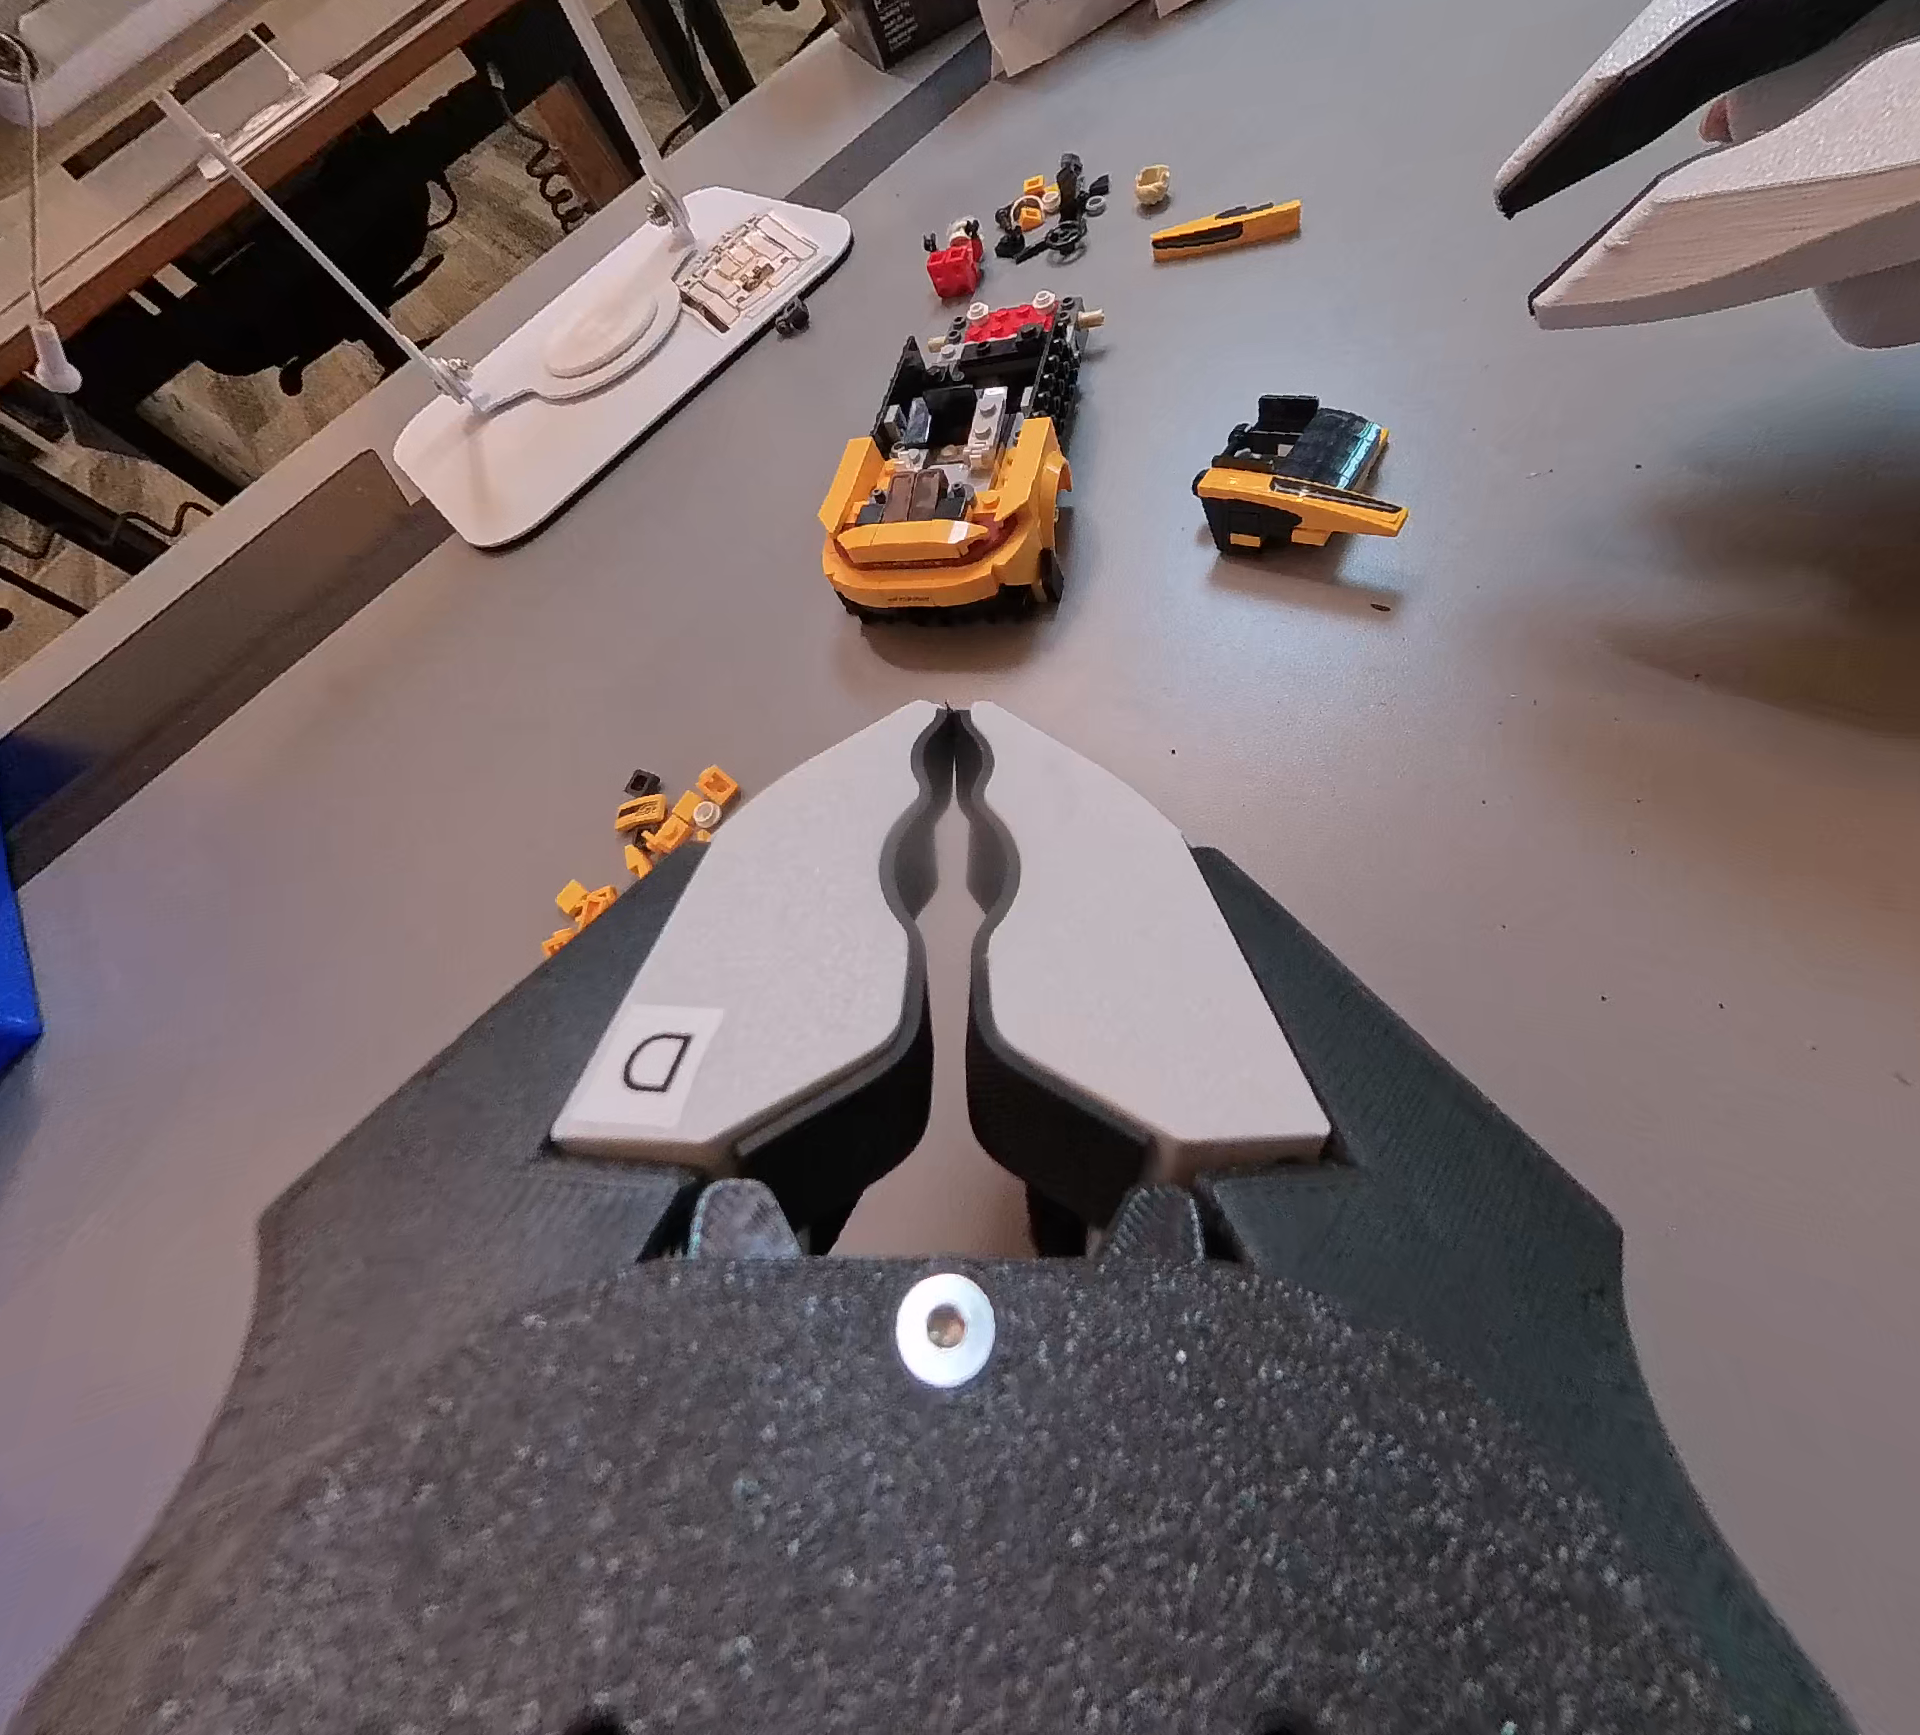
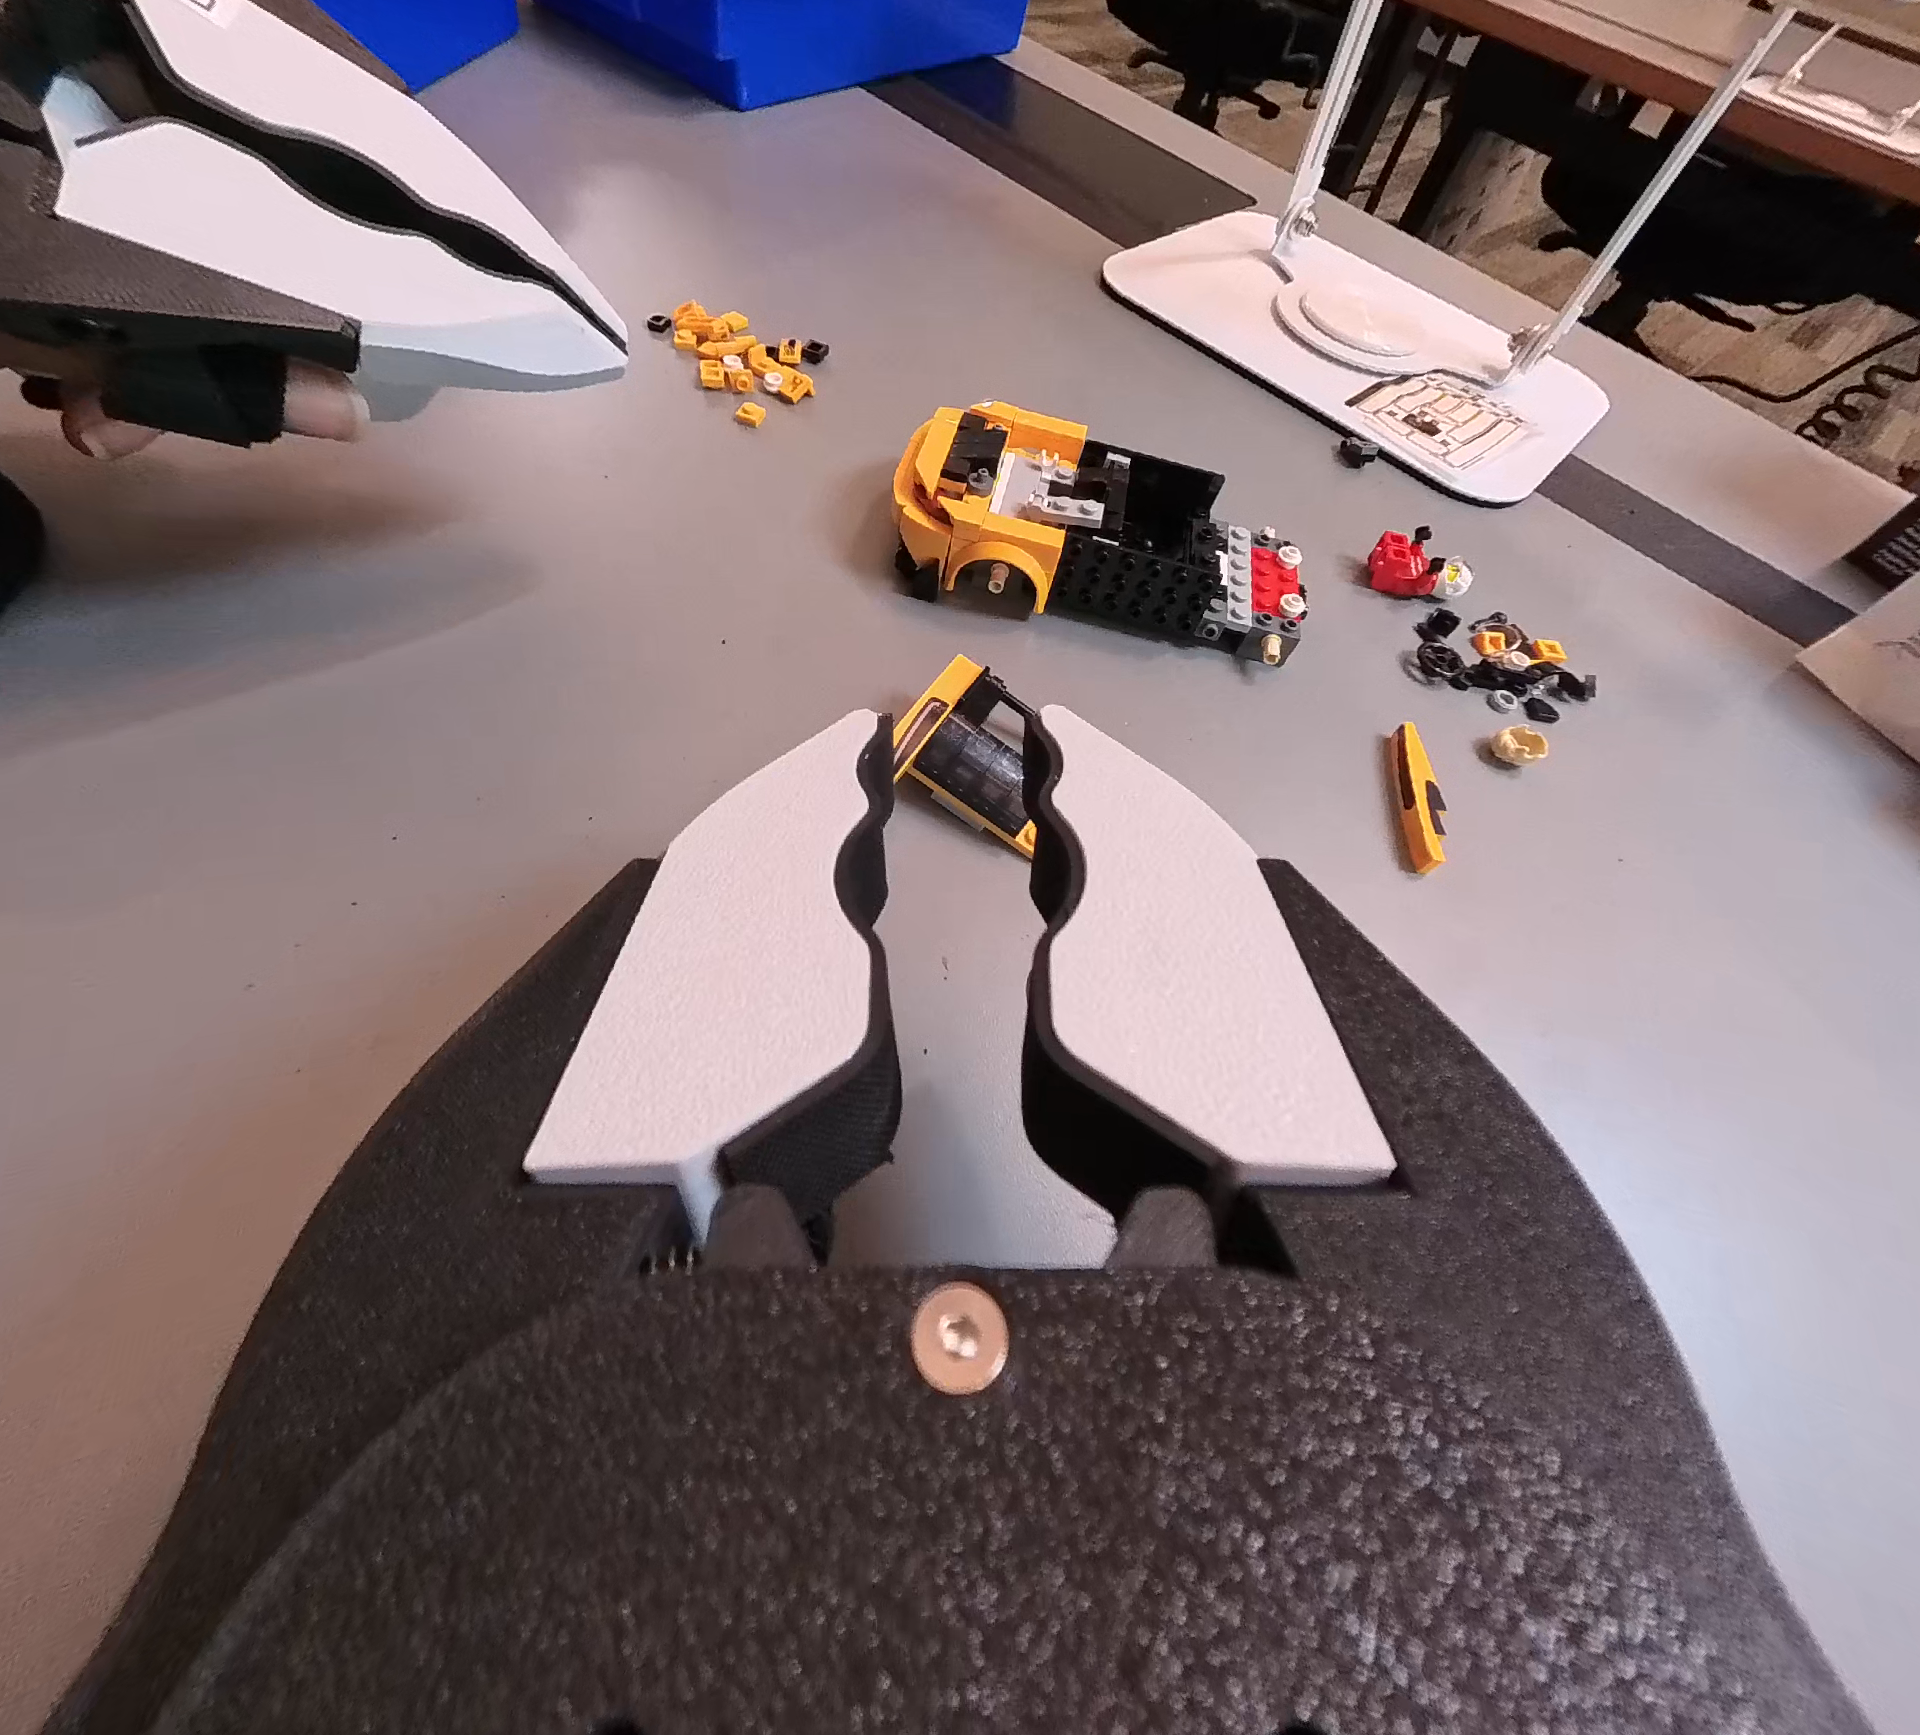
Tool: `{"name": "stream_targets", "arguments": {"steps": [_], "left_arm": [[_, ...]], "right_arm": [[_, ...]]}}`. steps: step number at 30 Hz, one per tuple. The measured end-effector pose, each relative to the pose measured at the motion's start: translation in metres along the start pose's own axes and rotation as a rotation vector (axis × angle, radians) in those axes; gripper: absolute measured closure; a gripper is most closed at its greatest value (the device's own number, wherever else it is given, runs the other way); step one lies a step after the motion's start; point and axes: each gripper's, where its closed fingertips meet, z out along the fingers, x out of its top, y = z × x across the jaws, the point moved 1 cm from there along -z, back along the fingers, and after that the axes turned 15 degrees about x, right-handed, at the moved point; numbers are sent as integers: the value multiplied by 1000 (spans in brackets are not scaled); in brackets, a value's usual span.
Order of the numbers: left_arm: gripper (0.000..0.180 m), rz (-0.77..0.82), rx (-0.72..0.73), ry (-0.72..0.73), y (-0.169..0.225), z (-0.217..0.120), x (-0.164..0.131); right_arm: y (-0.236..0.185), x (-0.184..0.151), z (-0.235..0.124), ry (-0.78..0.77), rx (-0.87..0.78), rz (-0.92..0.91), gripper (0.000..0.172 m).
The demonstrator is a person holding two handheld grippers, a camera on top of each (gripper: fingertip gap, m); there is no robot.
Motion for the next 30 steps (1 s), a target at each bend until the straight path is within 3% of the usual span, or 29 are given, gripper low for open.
{"name": "stream_targets", "arguments": {"steps": [30], "left_arm": [[171, -59, -1, 14, -6, -3, 4]], "right_arm": [[4, -1, -1, 7, -1, 12, 143]]}}
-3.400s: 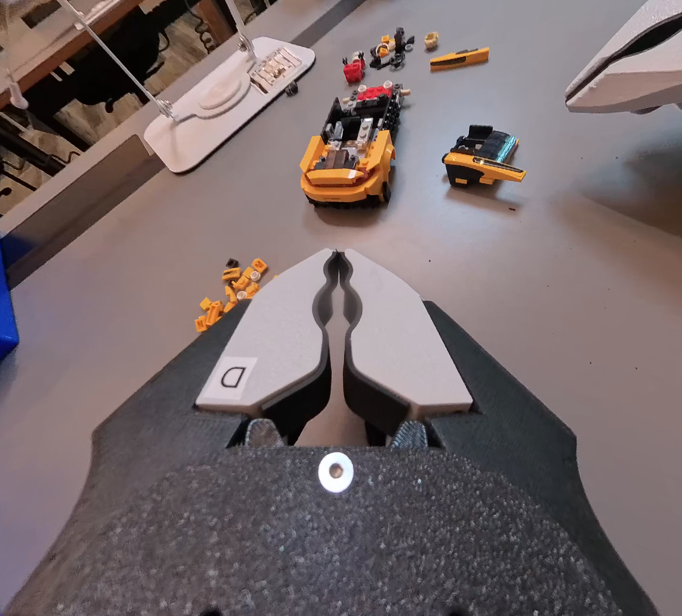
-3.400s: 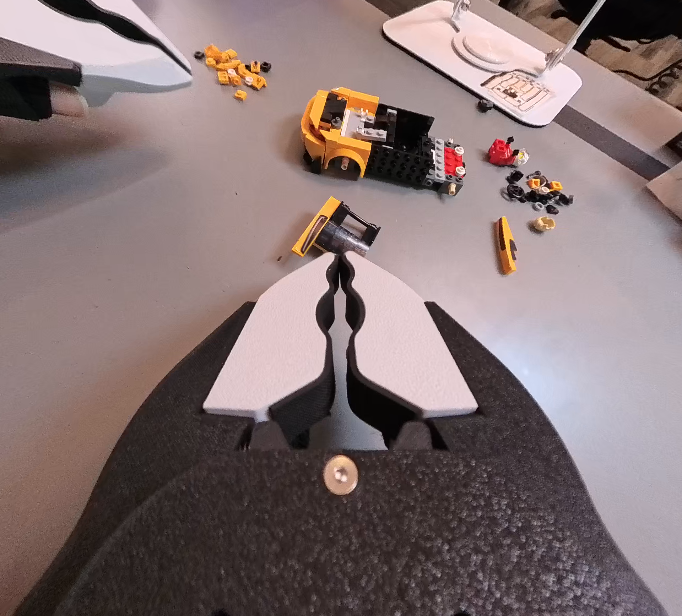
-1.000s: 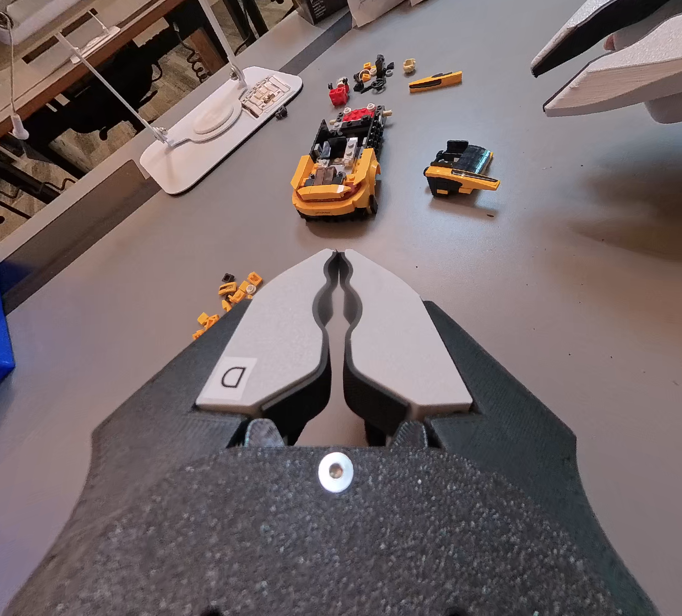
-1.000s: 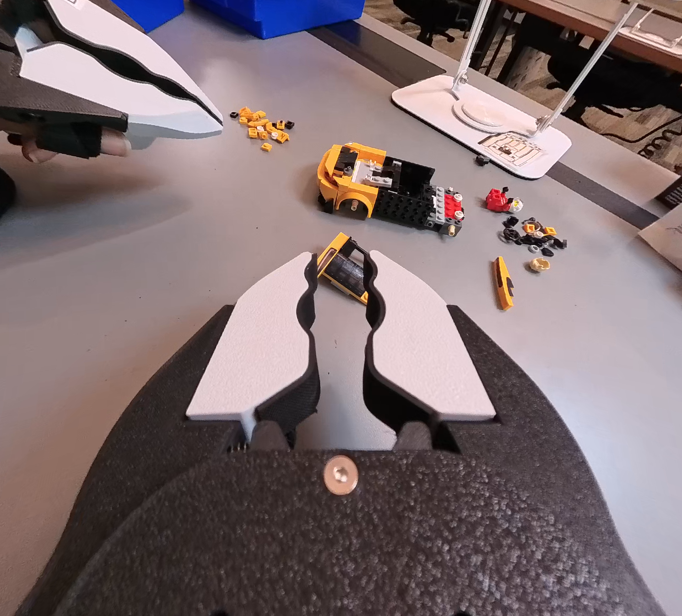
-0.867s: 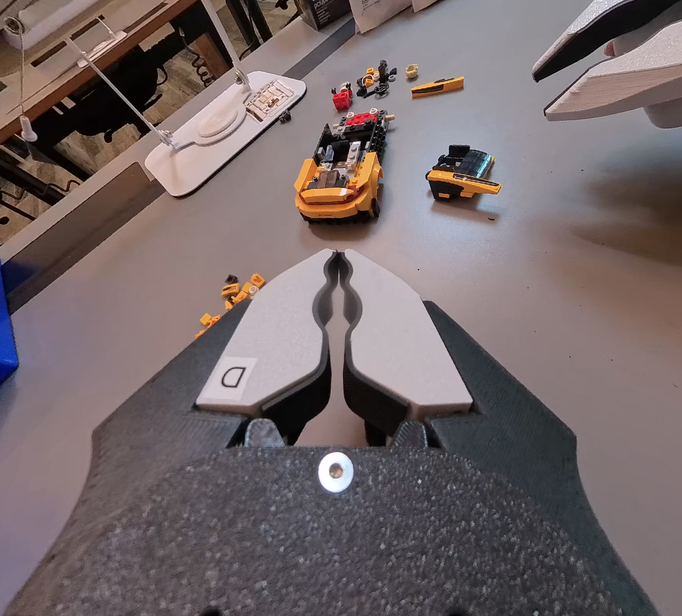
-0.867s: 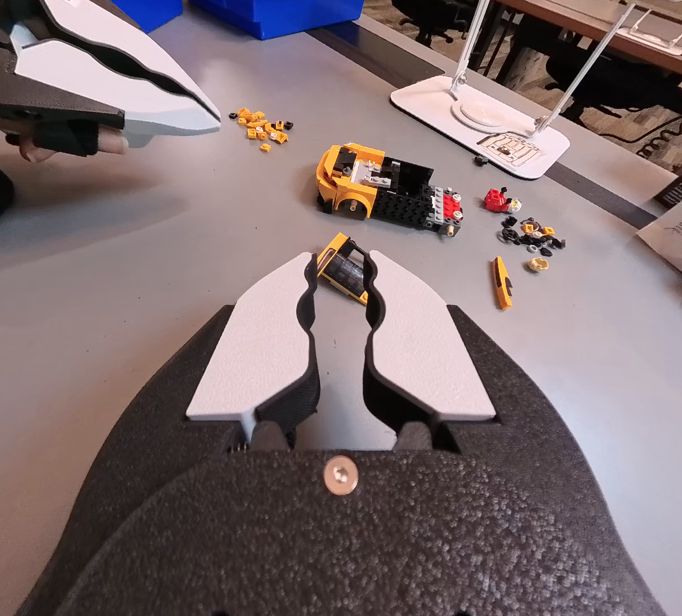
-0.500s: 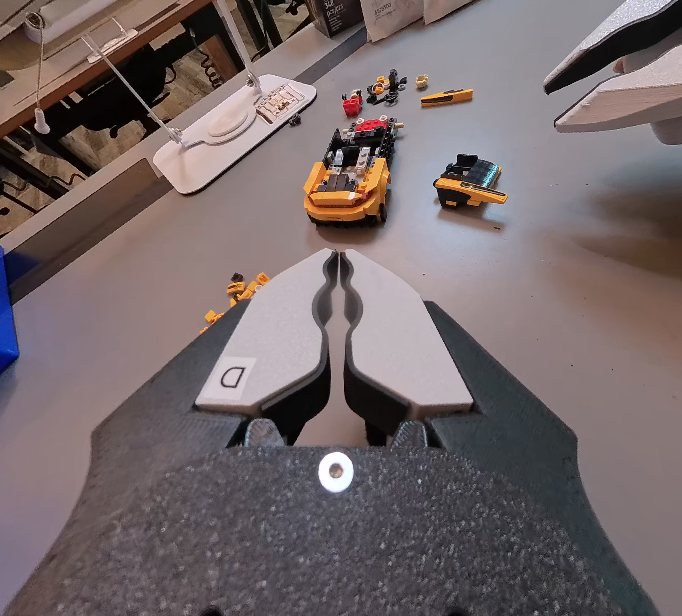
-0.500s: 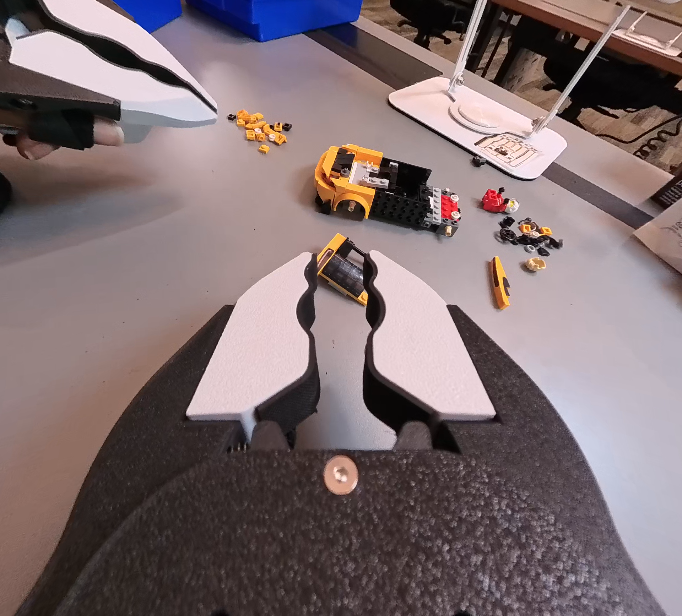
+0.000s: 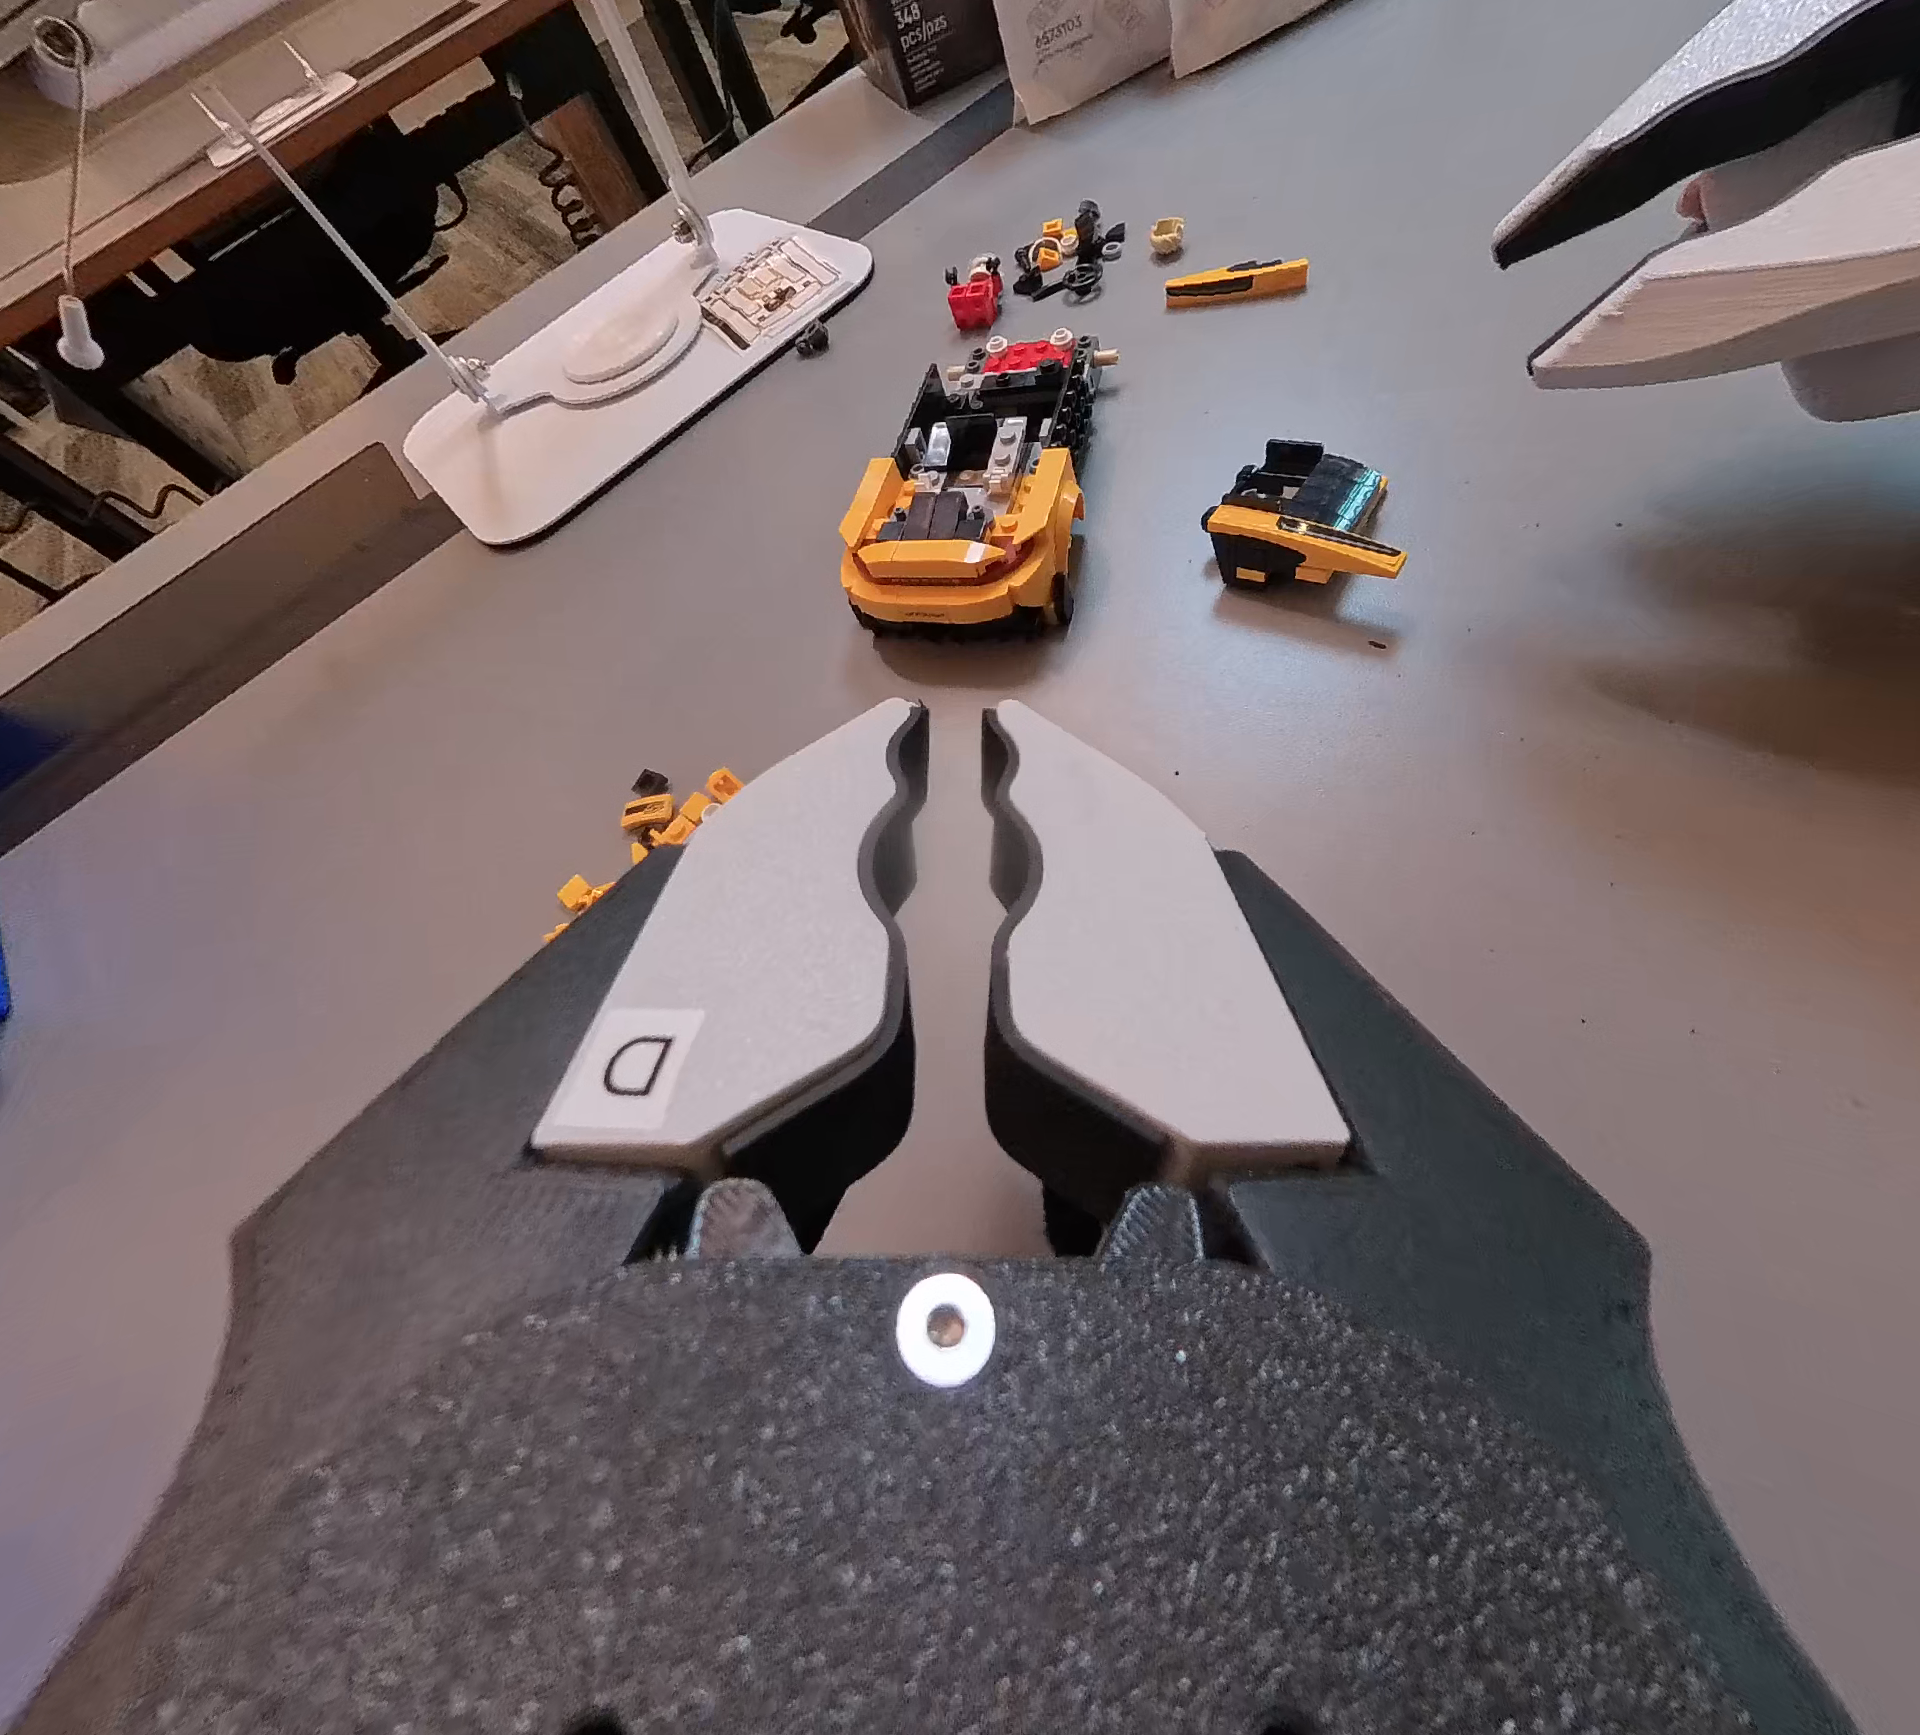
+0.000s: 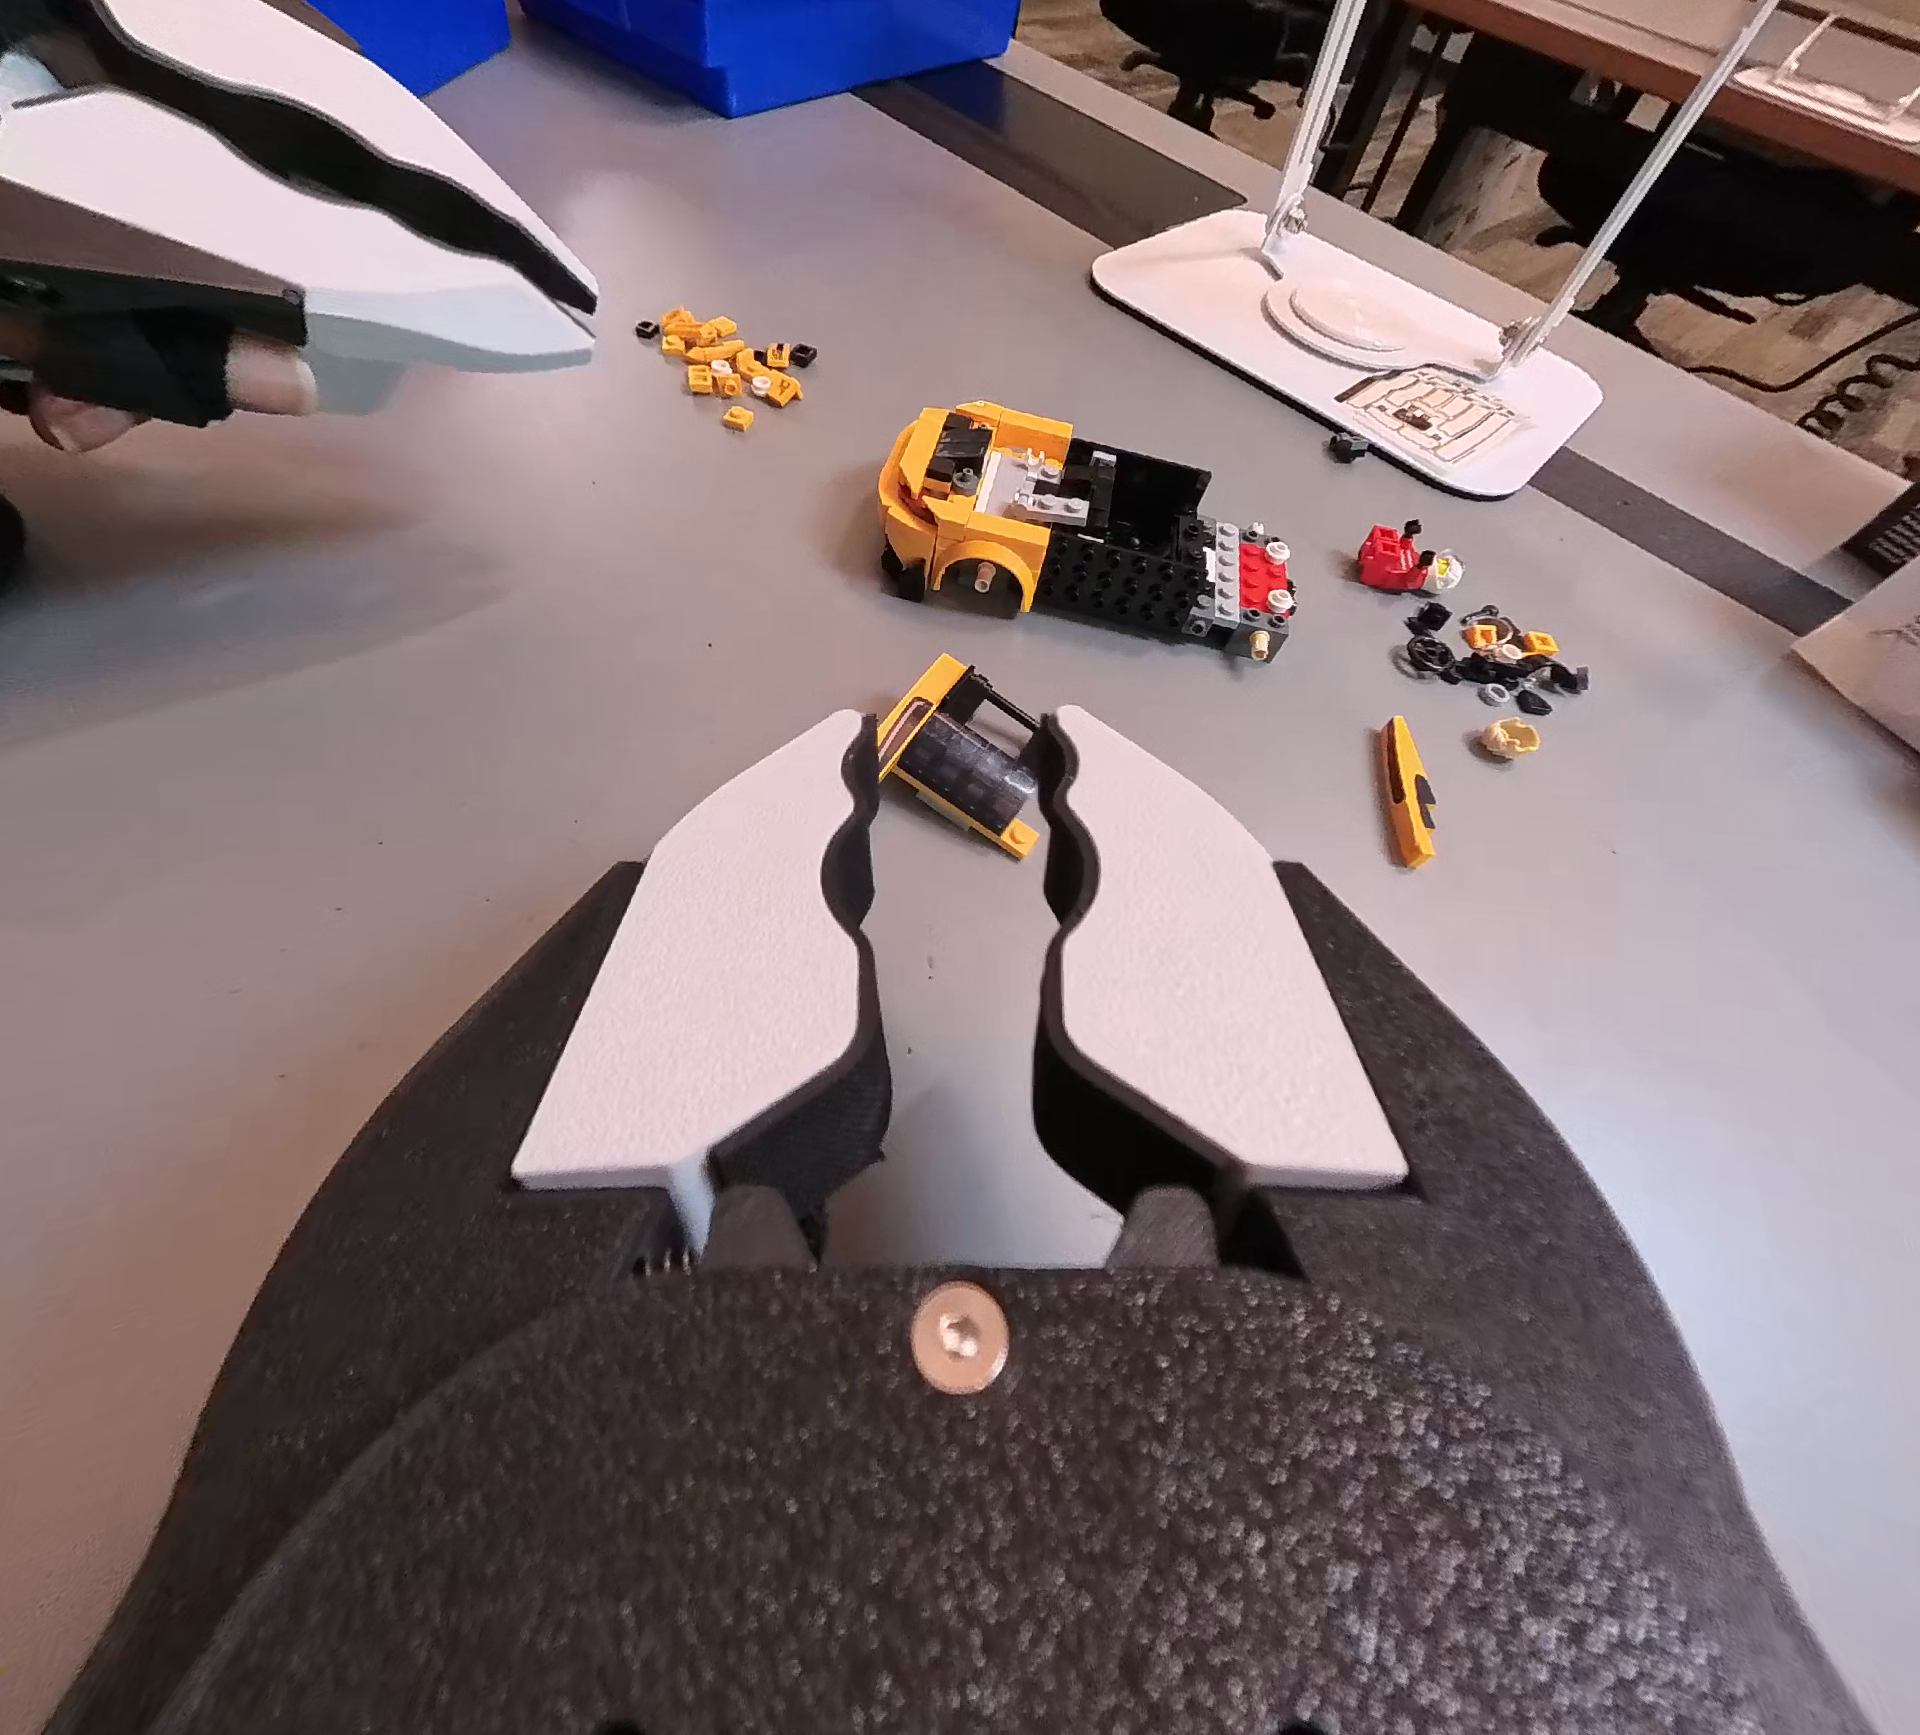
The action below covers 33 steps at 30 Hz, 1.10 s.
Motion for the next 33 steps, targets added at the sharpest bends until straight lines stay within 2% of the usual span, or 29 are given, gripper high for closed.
{"name": "stream_targets", "arguments": {"steps": [5, 12, 17, 23, 29, 33], "left_arm": [[167, 2, -13, -9, 3, 2, -2], [166, 14, -31, -31, 6, 5, -7], [167, 27, -49, -49, 10, 8, -12], [169, 20, -47, -51, 9, 8, -13], [170, 25, -52, -35, 9, 6, -9], [170, 25, -53, -28, 9, 4, -8]], "right_arm": [[12, 2, -6, -30, -21, -70, 139], [16, -18, -4, -201, 152, -200, 136], [22, -33, 11, -323, 268, -274, 122], [25, -35, 34, -403, 403, -313, 119], [26, -38, 49, -481, 445, -338, 115], [24, -36, 56, -503, 445, -354, 118]]}}
